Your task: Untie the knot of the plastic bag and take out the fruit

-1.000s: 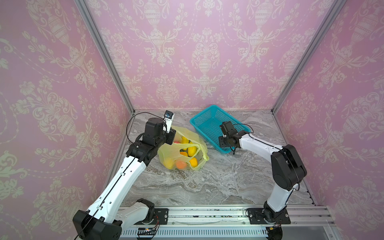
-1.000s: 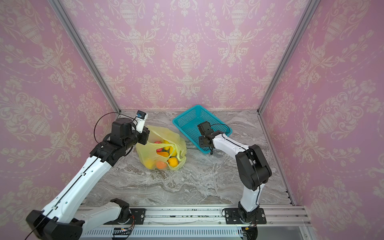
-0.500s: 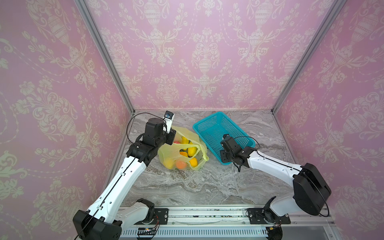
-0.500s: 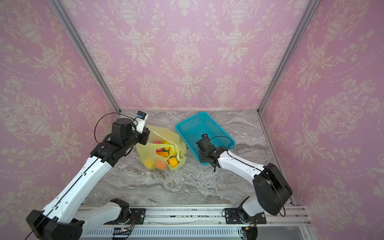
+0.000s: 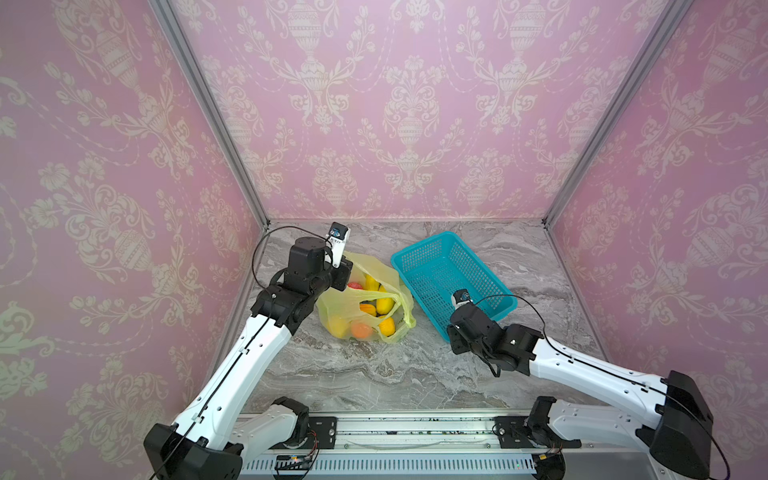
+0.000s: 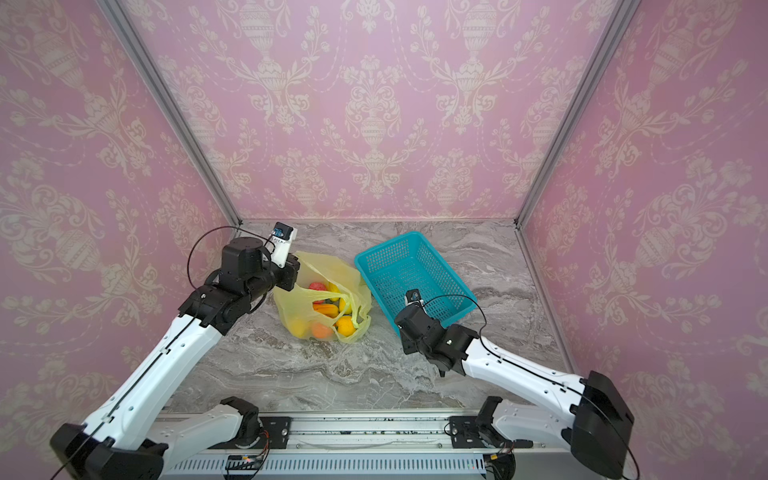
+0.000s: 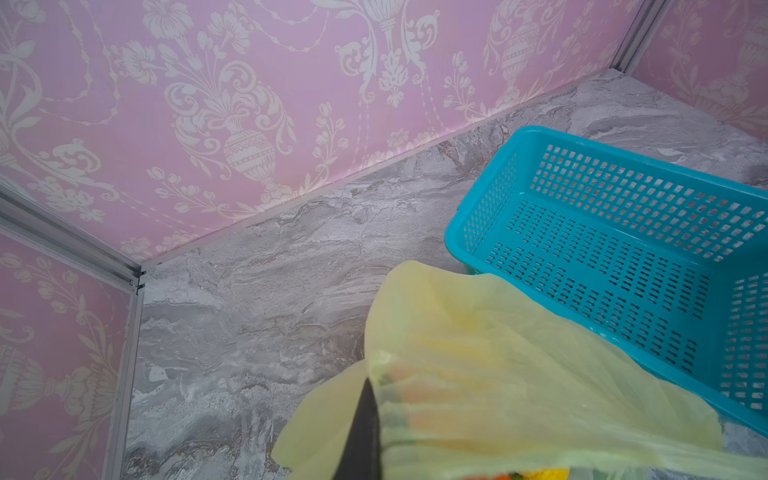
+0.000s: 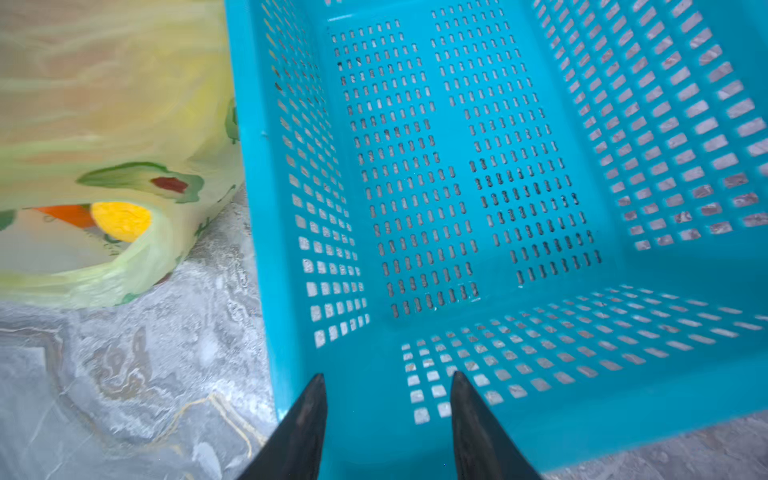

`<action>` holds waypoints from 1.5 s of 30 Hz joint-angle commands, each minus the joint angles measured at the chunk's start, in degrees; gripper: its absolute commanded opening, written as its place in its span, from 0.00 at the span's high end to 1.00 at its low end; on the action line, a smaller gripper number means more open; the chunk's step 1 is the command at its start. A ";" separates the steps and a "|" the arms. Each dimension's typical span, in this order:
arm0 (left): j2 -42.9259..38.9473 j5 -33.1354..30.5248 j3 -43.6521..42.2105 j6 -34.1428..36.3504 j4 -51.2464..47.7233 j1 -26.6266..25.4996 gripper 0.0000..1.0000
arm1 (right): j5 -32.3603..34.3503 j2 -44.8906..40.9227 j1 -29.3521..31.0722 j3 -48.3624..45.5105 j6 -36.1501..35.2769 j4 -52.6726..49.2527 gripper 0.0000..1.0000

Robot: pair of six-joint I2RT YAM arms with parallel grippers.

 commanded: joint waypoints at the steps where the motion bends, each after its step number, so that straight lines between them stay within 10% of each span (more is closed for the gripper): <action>1: -0.52 2.14 -0.52 0.03 1.71 0.34 1.00 | 5.08 -5.79 4.31 4.10 0.74 -5.22 0.64; 13: -0.48 3.64 -0.44 -0.77 1.70 0.29 1.00 | -3.61 0.50 17.62 2.27 -2.84 16.08 0.79; 32: -0.47 5.69 -0.56 -0.83 2.05 0.20 1.00 | -1.44 30.42 8.80 11.48 -1.58 39.43 0.80; 40: -0.64 6.53 -0.52 -1.04 2.40 0.23 1.00 | -1.67 38.10 8.44 15.33 -1.22 38.20 0.66; 45: -0.78 6.44 -0.61 -0.89 2.50 0.21 1.00 | -0.35 40.40 8.44 16.97 -1.07 34.69 0.38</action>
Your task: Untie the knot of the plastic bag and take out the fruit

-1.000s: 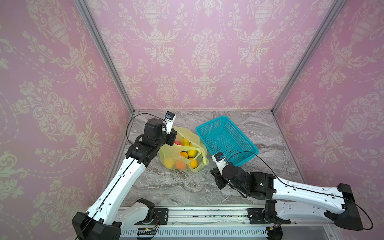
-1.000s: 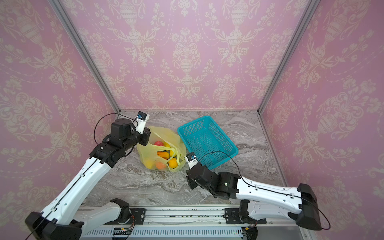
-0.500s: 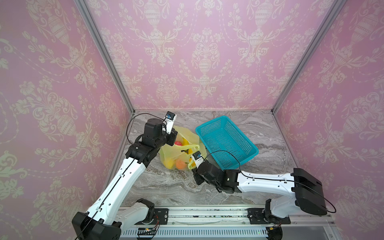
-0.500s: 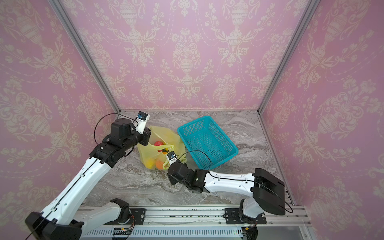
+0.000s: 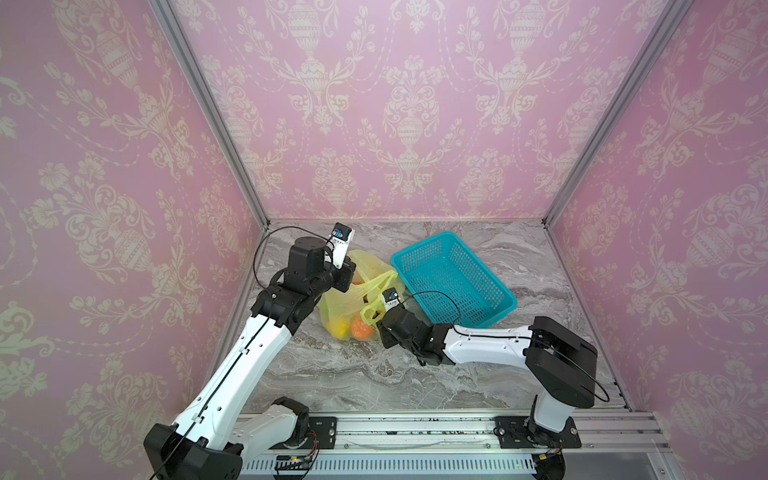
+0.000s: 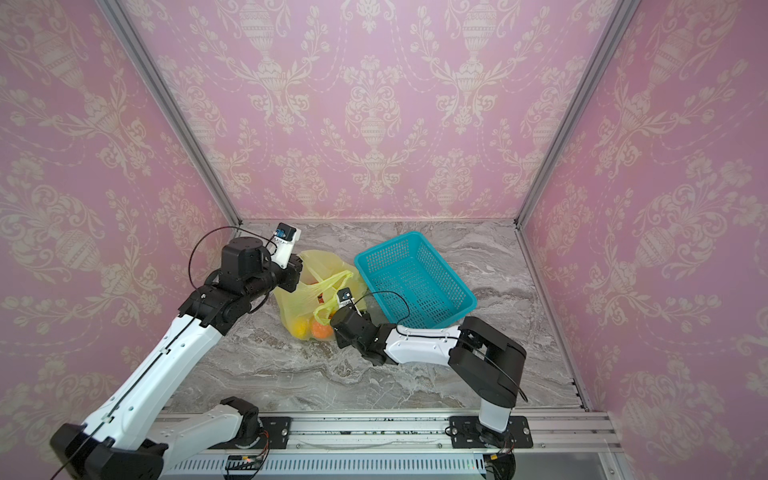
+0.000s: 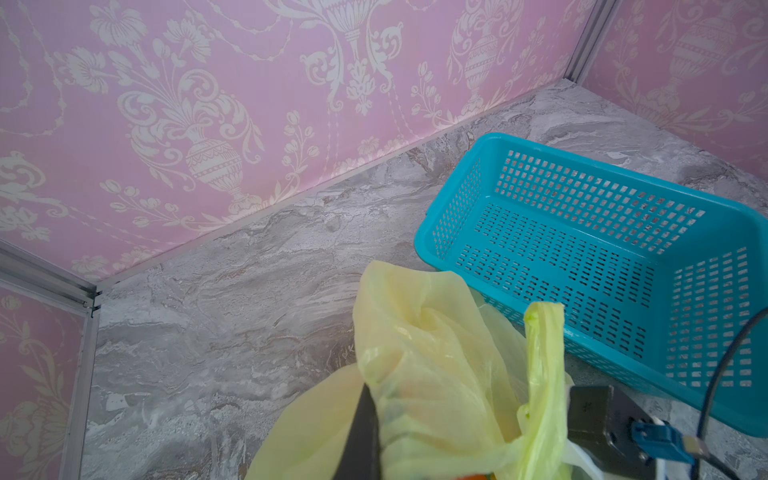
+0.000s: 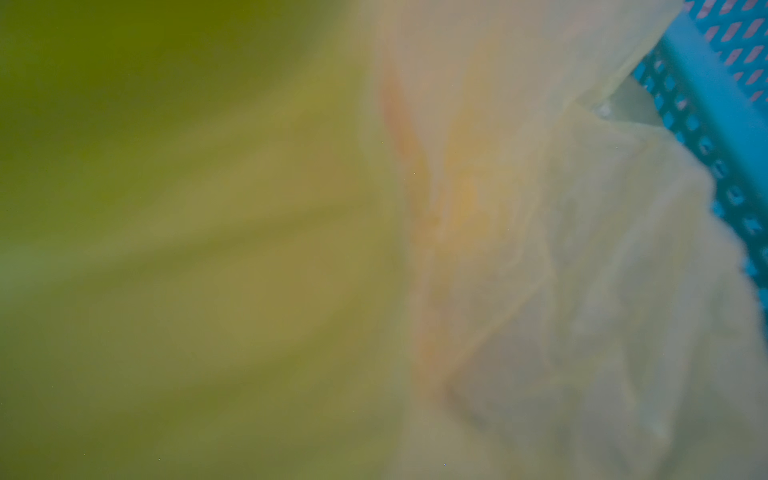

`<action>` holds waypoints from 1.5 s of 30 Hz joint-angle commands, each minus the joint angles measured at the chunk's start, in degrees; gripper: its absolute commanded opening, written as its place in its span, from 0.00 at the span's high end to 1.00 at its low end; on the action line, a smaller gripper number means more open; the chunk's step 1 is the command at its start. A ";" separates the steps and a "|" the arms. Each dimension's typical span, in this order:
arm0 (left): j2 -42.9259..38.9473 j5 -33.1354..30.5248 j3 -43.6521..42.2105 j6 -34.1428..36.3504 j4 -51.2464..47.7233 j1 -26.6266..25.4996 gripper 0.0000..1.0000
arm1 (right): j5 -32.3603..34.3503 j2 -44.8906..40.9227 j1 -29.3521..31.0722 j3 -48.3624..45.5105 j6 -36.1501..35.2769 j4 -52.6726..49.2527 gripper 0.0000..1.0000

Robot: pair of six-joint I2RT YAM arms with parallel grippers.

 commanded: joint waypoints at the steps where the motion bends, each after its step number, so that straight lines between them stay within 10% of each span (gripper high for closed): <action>1: -0.73 1.72 -0.61 -0.84 2.06 0.26 1.00 | 2.04 1.81 0.13 2.78 0.59 -3.42 0.33; 6: -0.82 1.59 -0.61 -0.89 2.06 0.25 1.00 | 5.04 6.62 0.05 6.80 0.72 -8.56 0.21; 20: -0.82 1.99 -0.56 -0.84 2.18 0.21 1.00 | 2.91 10.26 -1.32 10.00 1.46 -9.17 0.38; 38: -0.29 3.07 -0.50 -0.93 2.22 0.26 1.00 | 6.06 15.99 -3.55 16.70 -0.68 -7.29 0.24; 45: -0.29 3.92 -0.42 -1.04 2.44 0.26 1.00 | 4.50 20.87 -3.65 21.31 -0.87 -9.25 0.40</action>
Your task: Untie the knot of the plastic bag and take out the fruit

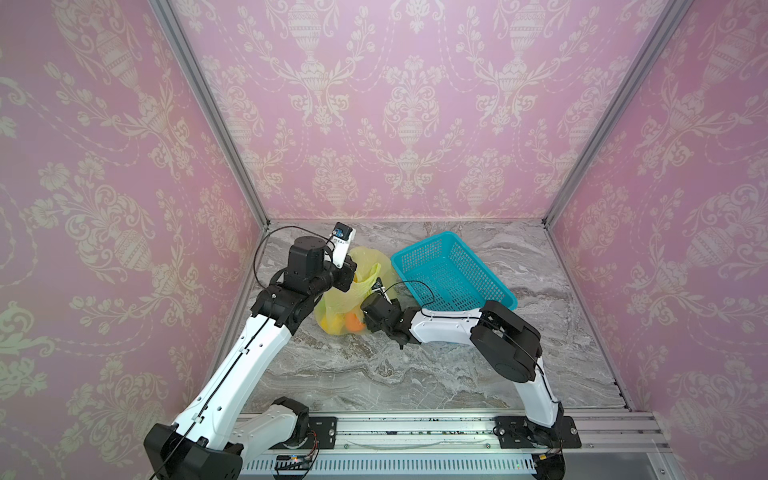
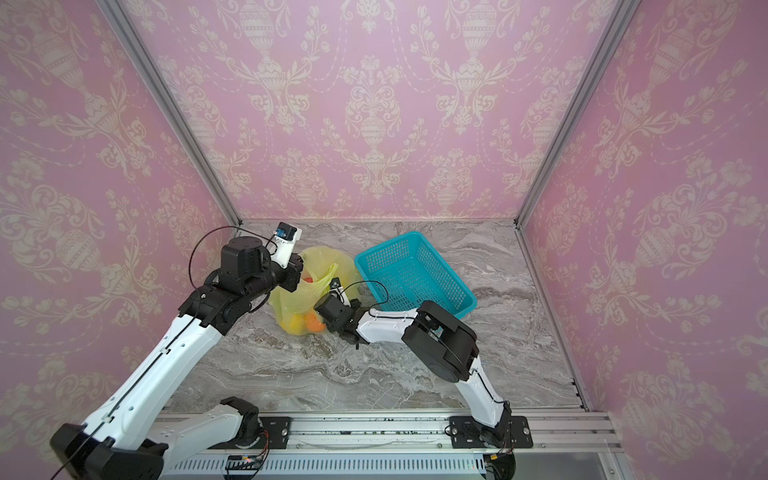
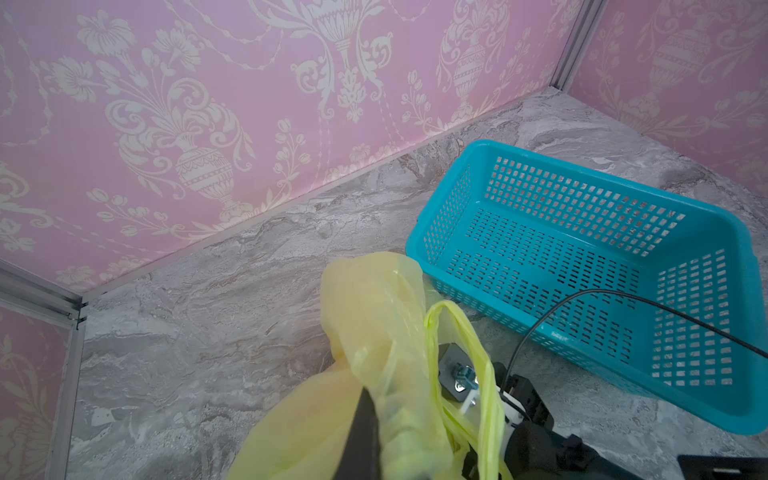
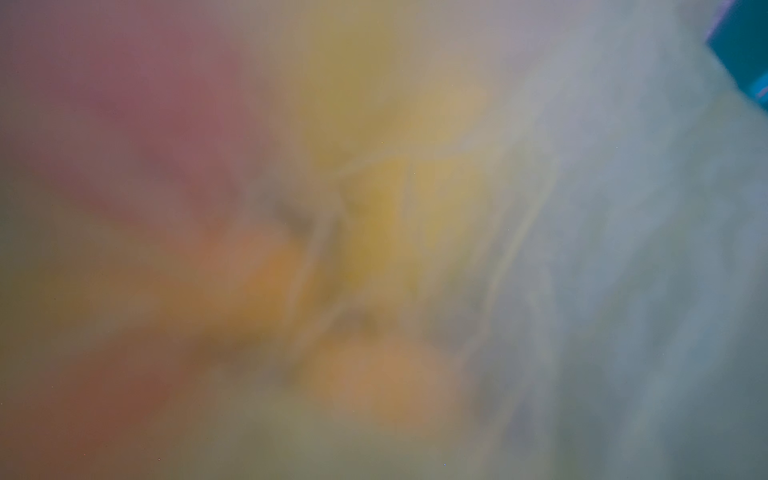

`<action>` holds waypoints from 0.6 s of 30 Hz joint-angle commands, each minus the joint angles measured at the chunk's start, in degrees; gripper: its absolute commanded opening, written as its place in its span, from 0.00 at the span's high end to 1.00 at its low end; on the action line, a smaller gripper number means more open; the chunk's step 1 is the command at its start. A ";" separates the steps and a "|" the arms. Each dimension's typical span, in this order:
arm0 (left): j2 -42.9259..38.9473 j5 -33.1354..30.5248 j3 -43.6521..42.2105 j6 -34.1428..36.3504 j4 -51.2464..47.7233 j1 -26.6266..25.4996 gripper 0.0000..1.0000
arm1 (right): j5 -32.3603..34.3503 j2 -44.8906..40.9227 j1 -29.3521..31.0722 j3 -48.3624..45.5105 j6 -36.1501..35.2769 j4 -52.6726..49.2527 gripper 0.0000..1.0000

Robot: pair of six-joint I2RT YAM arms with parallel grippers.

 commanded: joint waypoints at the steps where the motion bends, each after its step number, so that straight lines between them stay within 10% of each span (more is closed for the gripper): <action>1: -0.24 2.17 -0.43 -1.08 1.66 0.29 1.00 | -0.31 0.64 0.00 1.73 -0.26 -2.34 0.44; 18: 2.06 -2.85 0.28 -1.03 0.26 0.78 1.00 | -2.23 -25.70 2.47 -15.85 -3.10 3.07 0.70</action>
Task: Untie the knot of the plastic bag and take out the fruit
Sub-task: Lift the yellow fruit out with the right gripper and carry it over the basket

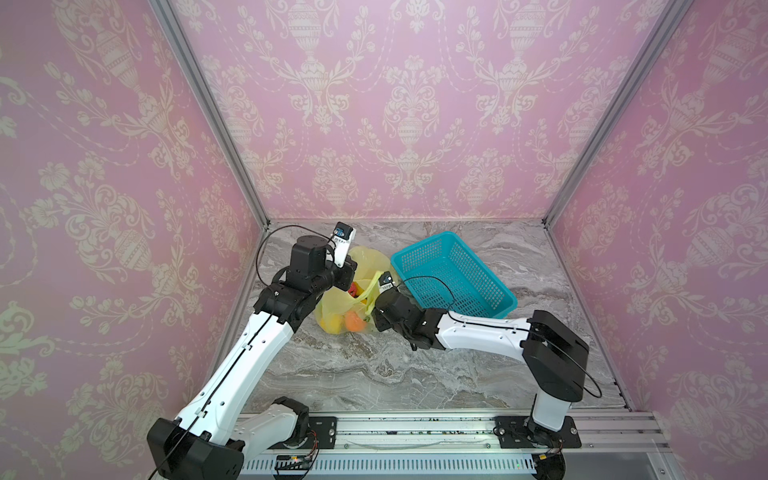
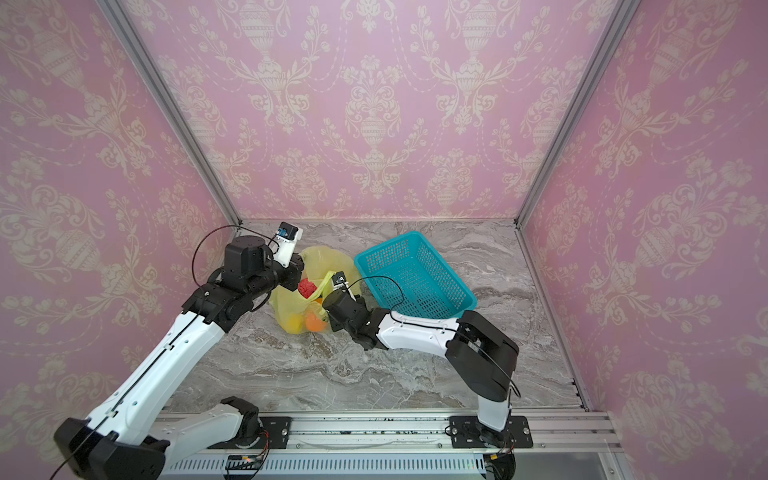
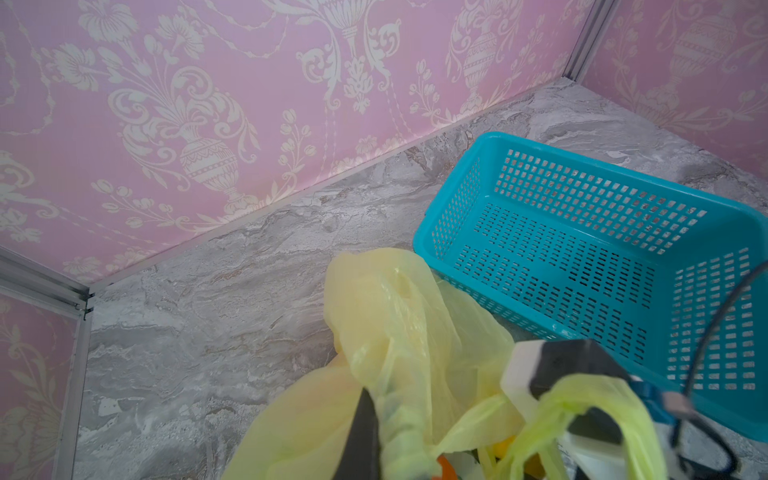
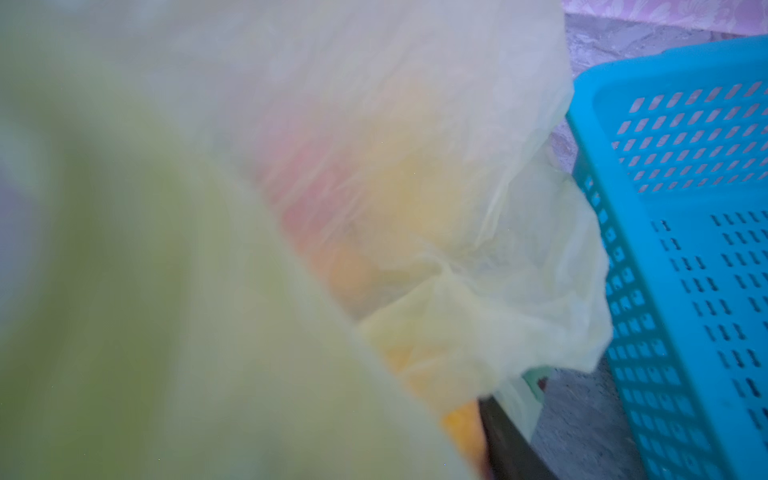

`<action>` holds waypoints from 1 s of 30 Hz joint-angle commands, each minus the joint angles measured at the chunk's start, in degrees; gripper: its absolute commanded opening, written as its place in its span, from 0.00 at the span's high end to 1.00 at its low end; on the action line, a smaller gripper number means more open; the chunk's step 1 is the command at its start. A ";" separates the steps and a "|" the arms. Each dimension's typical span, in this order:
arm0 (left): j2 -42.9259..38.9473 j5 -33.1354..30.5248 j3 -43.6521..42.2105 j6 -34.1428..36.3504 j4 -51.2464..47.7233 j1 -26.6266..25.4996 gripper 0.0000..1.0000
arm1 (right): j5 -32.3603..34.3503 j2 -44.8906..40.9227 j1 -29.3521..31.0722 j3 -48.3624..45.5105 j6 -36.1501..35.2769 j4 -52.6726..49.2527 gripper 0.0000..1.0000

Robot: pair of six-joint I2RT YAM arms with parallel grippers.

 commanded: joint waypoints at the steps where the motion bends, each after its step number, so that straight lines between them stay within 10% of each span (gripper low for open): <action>1: 0.70 -1.42 0.28 -1.13 0.25 0.67 1.00 | 1.13 -6.81 0.56 -5.77 -1.06 1.92 0.70; 16: 0.62 -0.52 -0.01 -1.03 0.17 0.62 1.00 | 5.55 -37.38 -11.64 -24.45 0.93 -2.51 0.72; 30: 0.53 -0.58 0.18 -1.19 -0.01 0.66 1.00 | -6.24 -18.51 -29.86 -16.52 0.56 -12.47 0.76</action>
